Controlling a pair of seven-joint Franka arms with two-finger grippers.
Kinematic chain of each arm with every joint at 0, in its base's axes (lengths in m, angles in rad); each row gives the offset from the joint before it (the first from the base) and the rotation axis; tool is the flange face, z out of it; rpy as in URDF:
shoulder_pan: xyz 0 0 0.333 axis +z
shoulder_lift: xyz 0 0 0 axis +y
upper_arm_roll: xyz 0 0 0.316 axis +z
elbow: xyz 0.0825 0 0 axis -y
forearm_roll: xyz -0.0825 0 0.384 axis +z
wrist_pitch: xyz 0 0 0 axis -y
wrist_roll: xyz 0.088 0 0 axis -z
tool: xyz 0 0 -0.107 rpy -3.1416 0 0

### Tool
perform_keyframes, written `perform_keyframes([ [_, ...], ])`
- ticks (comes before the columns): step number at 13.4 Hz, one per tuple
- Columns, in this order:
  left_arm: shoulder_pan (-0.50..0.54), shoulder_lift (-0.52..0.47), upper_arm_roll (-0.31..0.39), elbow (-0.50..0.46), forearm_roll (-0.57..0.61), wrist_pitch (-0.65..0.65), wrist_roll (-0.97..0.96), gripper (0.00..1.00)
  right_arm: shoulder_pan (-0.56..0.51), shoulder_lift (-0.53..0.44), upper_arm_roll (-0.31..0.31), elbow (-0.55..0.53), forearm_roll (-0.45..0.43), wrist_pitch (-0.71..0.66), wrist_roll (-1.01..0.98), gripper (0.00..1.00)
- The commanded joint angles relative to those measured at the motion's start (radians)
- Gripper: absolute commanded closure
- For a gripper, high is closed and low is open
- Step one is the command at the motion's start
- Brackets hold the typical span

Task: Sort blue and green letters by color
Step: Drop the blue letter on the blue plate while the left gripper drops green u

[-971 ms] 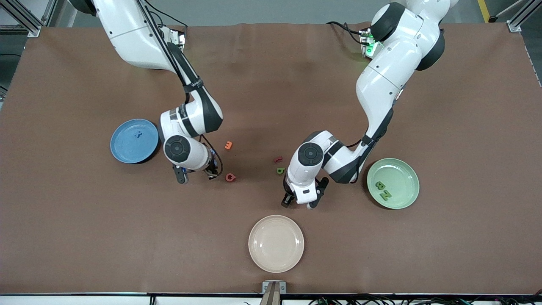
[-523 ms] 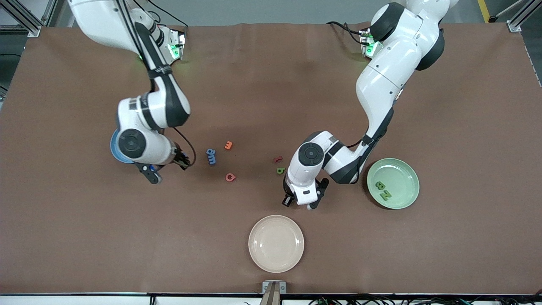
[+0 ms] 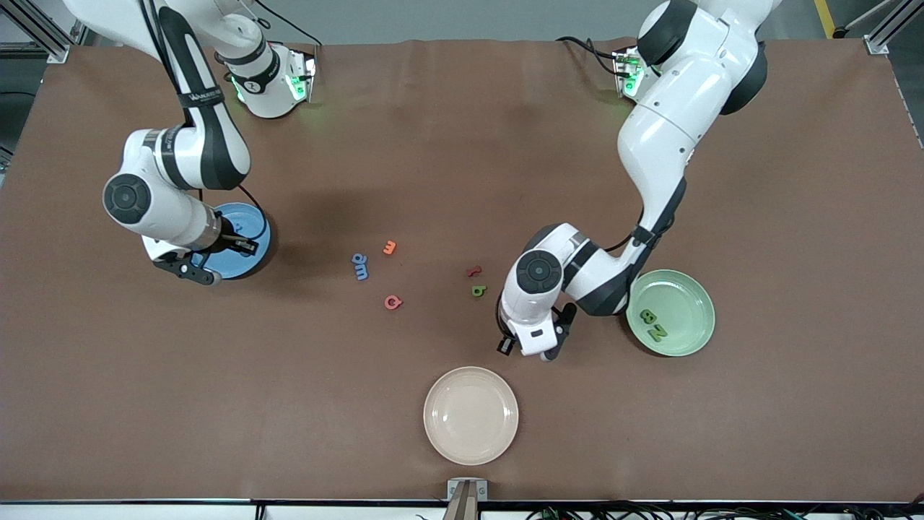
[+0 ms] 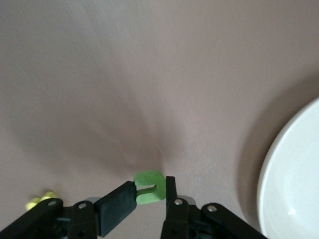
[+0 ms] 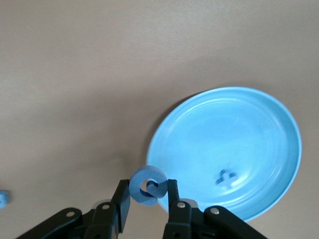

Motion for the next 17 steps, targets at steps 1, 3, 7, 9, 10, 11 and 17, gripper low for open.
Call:
perform_keyframes([
  [1, 0.035, -0.081, 0.0, -0.041, -0.019, -0.112, 0.06, 1.0, -0.047, -0.043, 0.003, -0.094, -0.021, 0.09, -0.101, 0.95],
  [3, 0.087, -0.121, -0.003, -0.073, -0.02, -0.176, 0.147, 1.0, -0.078, -0.037, 0.003, -0.135, -0.021, 0.154, -0.196, 0.94],
  [7, 0.241, -0.251, -0.003, -0.286, -0.015, -0.183, 0.326, 1.0, -0.083, -0.017, 0.006, -0.157, -0.021, 0.182, -0.207, 0.91],
  [9, 0.319, -0.311, -0.022, -0.381, -0.017, -0.164, 0.439, 1.0, -0.081, -0.008, 0.008, -0.161, -0.02, 0.184, -0.207, 0.88],
  [10, 0.363, -0.336, -0.034, -0.42, -0.015, -0.154, 0.483, 1.0, -0.081, -0.005, 0.008, -0.161, -0.02, 0.184, -0.209, 0.86],
  [11, 0.408, -0.354, -0.046, -0.457, -0.015, -0.141, 0.538, 0.99, -0.081, 0.003, 0.008, -0.161, -0.02, 0.184, -0.207, 0.86],
  [17, 0.519, -0.386, -0.066, -0.564, -0.006, -0.046, 0.651, 0.01, -0.075, 0.02, 0.009, -0.163, -0.017, 0.176, -0.207, 0.52],
])
